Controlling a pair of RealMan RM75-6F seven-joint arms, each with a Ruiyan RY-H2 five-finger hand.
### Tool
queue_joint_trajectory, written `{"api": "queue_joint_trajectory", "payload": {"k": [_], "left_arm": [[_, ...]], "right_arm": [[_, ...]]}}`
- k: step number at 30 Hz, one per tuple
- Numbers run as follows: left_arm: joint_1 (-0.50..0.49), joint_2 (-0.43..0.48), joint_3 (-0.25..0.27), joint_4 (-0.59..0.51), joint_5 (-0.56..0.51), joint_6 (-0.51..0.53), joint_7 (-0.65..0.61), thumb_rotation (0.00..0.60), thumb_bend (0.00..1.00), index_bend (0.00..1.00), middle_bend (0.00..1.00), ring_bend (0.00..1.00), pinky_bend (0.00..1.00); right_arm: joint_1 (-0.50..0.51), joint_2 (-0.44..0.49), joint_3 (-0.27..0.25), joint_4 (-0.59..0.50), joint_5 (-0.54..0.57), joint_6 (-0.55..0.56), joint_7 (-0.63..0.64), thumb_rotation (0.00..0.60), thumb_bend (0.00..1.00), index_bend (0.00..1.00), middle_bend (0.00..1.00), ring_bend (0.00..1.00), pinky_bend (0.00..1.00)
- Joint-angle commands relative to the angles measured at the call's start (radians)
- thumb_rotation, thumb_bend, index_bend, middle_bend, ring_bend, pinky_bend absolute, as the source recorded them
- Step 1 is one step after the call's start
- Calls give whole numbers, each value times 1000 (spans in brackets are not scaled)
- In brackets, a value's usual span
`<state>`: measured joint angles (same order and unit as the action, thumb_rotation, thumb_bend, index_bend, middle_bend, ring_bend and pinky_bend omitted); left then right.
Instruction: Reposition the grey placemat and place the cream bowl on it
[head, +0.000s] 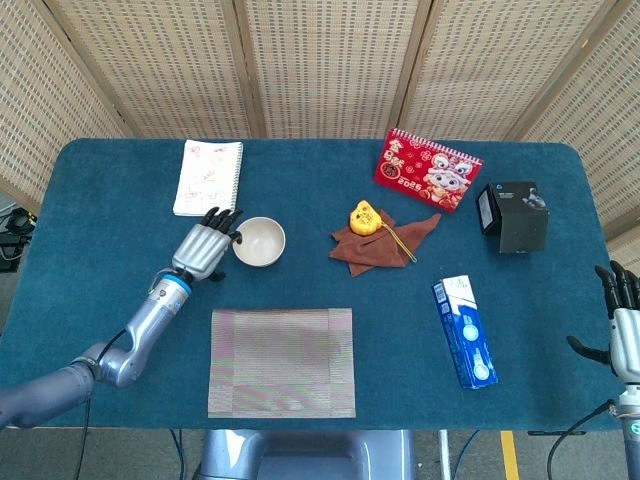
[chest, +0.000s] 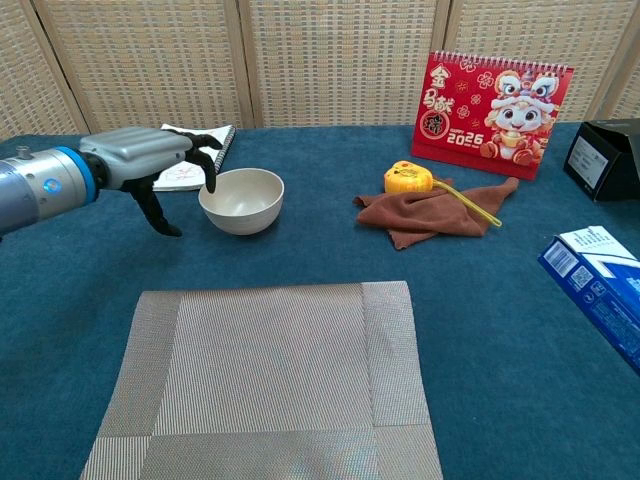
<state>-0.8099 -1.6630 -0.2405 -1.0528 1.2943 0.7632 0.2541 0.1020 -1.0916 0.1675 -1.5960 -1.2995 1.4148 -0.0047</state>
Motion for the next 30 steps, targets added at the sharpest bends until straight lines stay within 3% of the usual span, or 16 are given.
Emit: {"api": "queue_joint_trajectory", "payload": {"k": [1,6,11,16,22,30], "left_arm": [[-55,-90,4,111,-5,-28,-16,600,243,357,0,0,0],[-96,-165,9,214,0,-48,-68,600,302,354,0,0,0],[-116,-206,14,275,7,-47,-104,600,466,556,0,0,0],[-117,-212,11,304,11,1,-112,600,518,708,0,0,0],[-95,-142,-3,255,9,63,-122,600,524,730,0,0,0],[-22,25,-25,167,-30,138,-107,600,523,733,0,0,0]], "right_arm": [[2,-2,1,3,3,-3,-2,600,0,102,0,0,0],[3,-3,2,5,10,-8,-2,600,0,105,0,0,0],[5,-2,4,8,16,-15,4,600,0,108,0,0,0],[6,1,5,8,17,-17,12,600,0,110,0,0,0],[3,5,1,0,5,-11,19,600,0,112,0,0,0],[-3,14,-7,-19,-21,5,26,600,0,118,0,0,0]]}}
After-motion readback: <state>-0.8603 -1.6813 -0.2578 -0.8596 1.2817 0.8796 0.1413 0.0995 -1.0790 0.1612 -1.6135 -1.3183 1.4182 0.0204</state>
